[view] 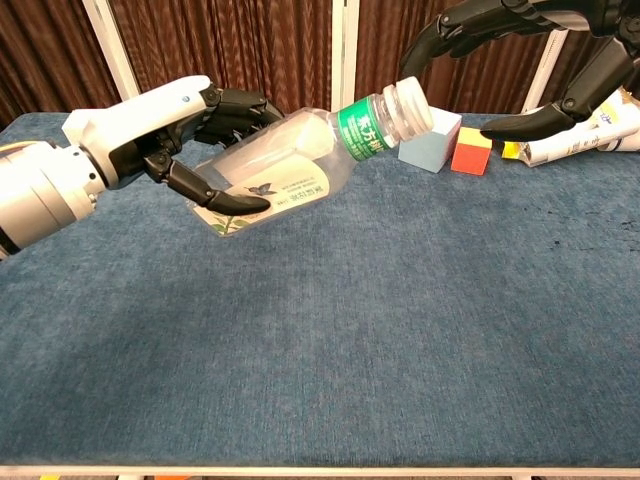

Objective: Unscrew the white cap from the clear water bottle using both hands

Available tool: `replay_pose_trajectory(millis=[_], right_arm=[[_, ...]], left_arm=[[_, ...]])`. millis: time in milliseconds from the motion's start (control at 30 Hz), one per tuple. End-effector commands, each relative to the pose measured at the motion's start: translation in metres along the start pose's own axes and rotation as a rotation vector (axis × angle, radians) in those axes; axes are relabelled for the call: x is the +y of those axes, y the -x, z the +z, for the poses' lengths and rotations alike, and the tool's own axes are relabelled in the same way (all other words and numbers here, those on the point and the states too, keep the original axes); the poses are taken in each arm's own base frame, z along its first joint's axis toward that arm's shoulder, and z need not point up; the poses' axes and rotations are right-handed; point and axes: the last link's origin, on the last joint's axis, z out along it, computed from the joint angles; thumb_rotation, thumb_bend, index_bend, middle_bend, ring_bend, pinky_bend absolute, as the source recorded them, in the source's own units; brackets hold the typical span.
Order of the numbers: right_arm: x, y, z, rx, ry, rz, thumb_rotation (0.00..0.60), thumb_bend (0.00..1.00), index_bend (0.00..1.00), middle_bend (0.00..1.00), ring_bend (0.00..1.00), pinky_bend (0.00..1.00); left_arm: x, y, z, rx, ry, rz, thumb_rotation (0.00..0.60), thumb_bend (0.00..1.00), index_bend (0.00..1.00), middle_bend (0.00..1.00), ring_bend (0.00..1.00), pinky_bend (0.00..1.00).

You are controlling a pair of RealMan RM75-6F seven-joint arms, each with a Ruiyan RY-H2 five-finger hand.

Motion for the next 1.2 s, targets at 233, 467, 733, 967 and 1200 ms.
replay_pose_trajectory(millis=[233, 467, 733, 967, 1200], right_arm=[[-0.003, 0.0, -0.001, -0.001, -0.008, -0.012, 0.541, 0.28, 0.21, 0.07, 0.0, 0.0], [-0.005, -0.002, -0.002, 0.025, -0.021, -0.01, 0.542, 0.28, 0.21, 0.07, 0.0, 0.0], [0.004, -0.005, -0.002, 0.052, 0.005, -0.004, 0.541, 0.28, 0.21, 0.07, 0.0, 0.0], [0.003, -0.007, 0.008, 0.19, -0.045, -0.026, 0.589, 0.29, 0.24, 0.1, 0.0, 0.0], [0.0, -0.007, 0.016, 0.281, -0.074, -0.047, 0.6, 0.23, 0.33, 0.13, 0.0, 0.0]], left_arm=[[0.0, 0.0, 0.0, -0.003, -0.002, -0.002, 0.6, 0.39, 0.5, 0.49, 0.4, 0.48], [0.0, 0.001, 0.0, -0.007, -0.002, -0.001, 0.6, 0.39, 0.5, 0.49, 0.4, 0.48], [0.003, -0.002, 0.0, 0.007, 0.01, -0.007, 0.6, 0.39, 0.5, 0.49, 0.4, 0.48], [0.005, -0.003, 0.001, 0.018, -0.002, -0.081, 0.6, 0.39, 0.5, 0.49, 0.4, 0.48], [0.008, -0.006, 0.0, 0.029, -0.013, -0.156, 0.6, 0.39, 0.49, 0.49, 0.4, 0.48]])
